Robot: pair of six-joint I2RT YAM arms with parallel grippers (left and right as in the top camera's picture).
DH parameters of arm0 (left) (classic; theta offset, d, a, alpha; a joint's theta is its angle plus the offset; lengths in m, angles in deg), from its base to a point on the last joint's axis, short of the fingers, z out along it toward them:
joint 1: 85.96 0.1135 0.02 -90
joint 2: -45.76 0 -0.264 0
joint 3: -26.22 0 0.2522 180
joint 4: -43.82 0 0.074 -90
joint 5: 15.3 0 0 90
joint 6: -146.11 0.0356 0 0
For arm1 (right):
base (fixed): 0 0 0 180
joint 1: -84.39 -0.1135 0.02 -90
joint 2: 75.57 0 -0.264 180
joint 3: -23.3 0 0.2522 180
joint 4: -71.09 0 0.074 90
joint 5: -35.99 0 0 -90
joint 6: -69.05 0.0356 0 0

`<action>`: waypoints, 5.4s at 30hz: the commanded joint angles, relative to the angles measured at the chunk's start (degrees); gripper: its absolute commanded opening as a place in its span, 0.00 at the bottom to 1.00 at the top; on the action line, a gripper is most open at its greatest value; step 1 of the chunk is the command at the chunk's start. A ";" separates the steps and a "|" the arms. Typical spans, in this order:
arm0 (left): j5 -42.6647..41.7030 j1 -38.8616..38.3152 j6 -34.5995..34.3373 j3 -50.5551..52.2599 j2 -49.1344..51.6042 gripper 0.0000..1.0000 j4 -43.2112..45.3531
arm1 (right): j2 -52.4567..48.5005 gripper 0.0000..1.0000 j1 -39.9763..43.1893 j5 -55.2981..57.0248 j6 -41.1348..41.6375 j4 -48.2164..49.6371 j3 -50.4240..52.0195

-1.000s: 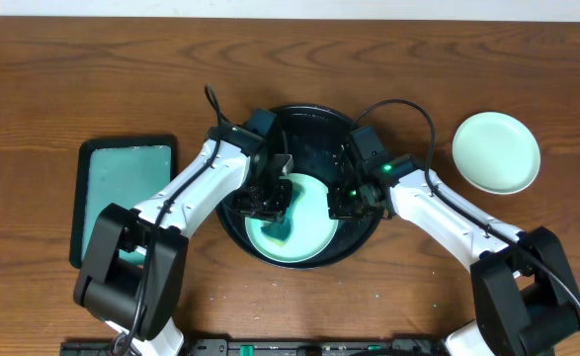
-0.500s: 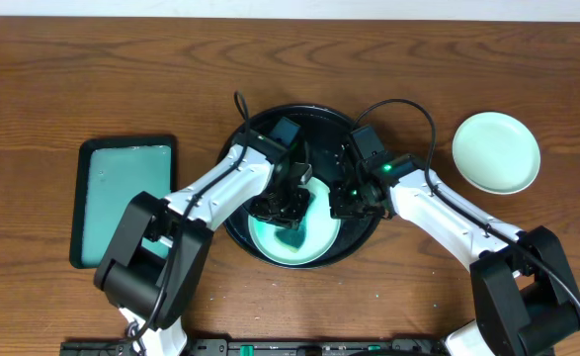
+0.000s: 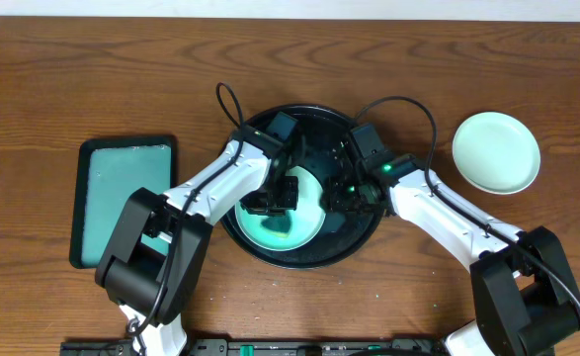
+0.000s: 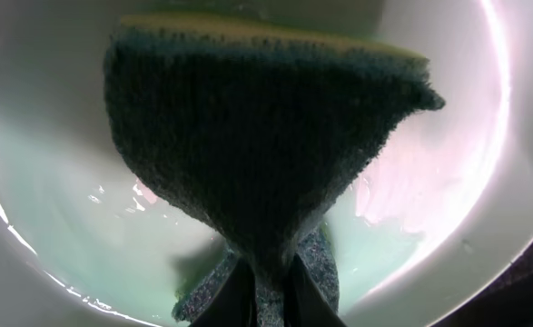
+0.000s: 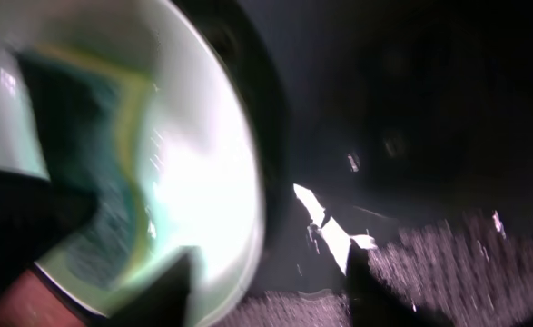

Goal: Clean dirty plates on tray and stack at the side
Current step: 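Scrub the green plate with the sponge while the right gripper holds its rim, then return the sponge to the basin with the left gripper and release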

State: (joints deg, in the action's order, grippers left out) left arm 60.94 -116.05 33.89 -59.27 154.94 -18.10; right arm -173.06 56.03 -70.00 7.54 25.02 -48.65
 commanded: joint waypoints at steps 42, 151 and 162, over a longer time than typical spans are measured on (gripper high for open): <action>11.13 3.45 -9.92 -4.79 -1.49 0.07 0.09 | -15.78 0.01 -6.10 3.98 15.19 7.61 -0.13; -12.07 20.79 6.32 -7.93 -11.08 0.07 -8.17 | -15.78 0.02 -6.25 4.61 16.24 6.54 -0.13; 4.26 33.70 4.33 -7.85 -15.15 0.08 -14.40 | -15.78 0.02 -6.25 5.03 16.22 6.56 -0.13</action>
State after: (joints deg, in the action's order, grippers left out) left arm 60.28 -87.59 39.14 -66.37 138.97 -31.98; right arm -183.45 51.50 -67.28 22.73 32.86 -51.56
